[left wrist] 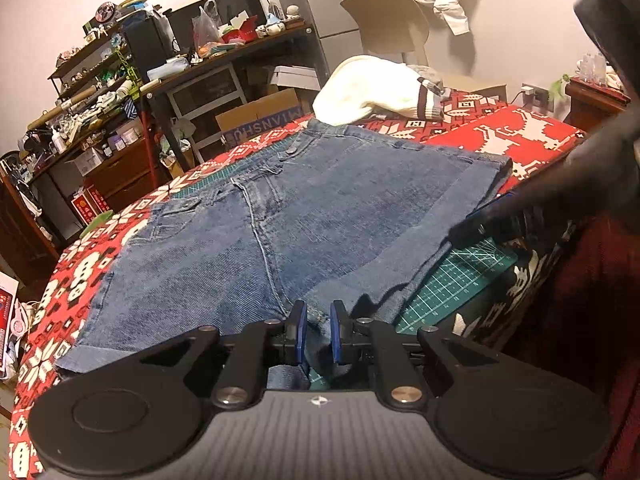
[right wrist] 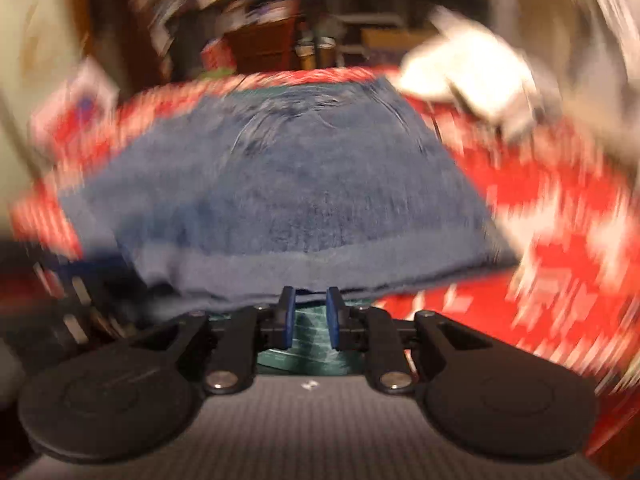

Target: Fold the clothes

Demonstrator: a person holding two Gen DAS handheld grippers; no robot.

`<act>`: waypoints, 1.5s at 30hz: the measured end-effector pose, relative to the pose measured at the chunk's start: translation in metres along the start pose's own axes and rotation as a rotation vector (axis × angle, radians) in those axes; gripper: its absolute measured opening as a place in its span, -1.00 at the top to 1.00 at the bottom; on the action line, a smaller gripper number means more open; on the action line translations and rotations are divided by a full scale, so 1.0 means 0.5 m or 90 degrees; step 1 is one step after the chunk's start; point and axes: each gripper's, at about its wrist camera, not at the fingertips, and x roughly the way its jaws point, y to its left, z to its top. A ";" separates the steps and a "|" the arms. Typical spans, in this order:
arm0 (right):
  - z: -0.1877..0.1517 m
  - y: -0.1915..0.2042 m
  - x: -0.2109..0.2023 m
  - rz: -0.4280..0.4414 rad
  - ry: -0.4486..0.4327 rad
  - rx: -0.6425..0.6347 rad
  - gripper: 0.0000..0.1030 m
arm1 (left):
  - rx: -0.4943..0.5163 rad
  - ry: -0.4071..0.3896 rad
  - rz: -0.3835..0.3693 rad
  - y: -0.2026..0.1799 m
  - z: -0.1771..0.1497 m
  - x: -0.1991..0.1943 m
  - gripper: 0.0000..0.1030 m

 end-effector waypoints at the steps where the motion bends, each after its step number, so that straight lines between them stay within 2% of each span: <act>1: -0.001 -0.020 0.002 0.026 -0.003 0.071 0.59 | 0.000 0.001 -0.002 -0.002 -0.001 0.001 0.71; 7: -0.058 -0.113 0.036 0.140 0.000 0.435 0.59 | 0.001 0.002 -0.008 -0.006 -0.003 -0.003 0.65; 10: -0.086 -0.135 0.052 0.180 0.000 0.542 0.59 | -0.008 0.002 -0.008 -0.002 -0.005 -0.006 0.65; 14: -0.089 -0.127 0.068 0.187 -0.006 0.559 0.55 | -0.026 0.007 -0.009 0.009 -0.004 -0.003 0.64; 17: -0.093 -0.126 0.083 0.198 -0.009 0.582 0.53 | -0.045 0.012 -0.012 0.020 -0.002 -0.001 0.53; 22: -0.094 -0.137 0.108 0.208 -0.006 0.623 0.52 | -0.067 0.012 -0.018 0.033 0.000 -0.002 0.52; 26: -0.088 -0.133 0.118 0.194 -0.003 0.609 0.59 | -0.069 0.011 -0.018 0.035 -0.001 -0.003 0.52; 28: -0.076 -0.128 0.115 0.164 -0.001 0.585 0.88 | -0.068 0.011 -0.017 0.035 -0.002 -0.004 0.52; 31: -0.068 -0.120 0.110 0.146 0.001 0.574 0.90 | -0.068 0.010 -0.016 0.034 -0.004 -0.005 0.52; 36: -0.069 -0.090 0.080 0.117 -0.020 0.510 0.91 | -0.062 0.011 -0.014 0.032 -0.007 -0.007 0.52; 45: -0.079 -0.099 0.022 0.093 -0.019 0.486 0.95 | -0.045 0.013 -0.011 0.031 -0.015 -0.005 0.52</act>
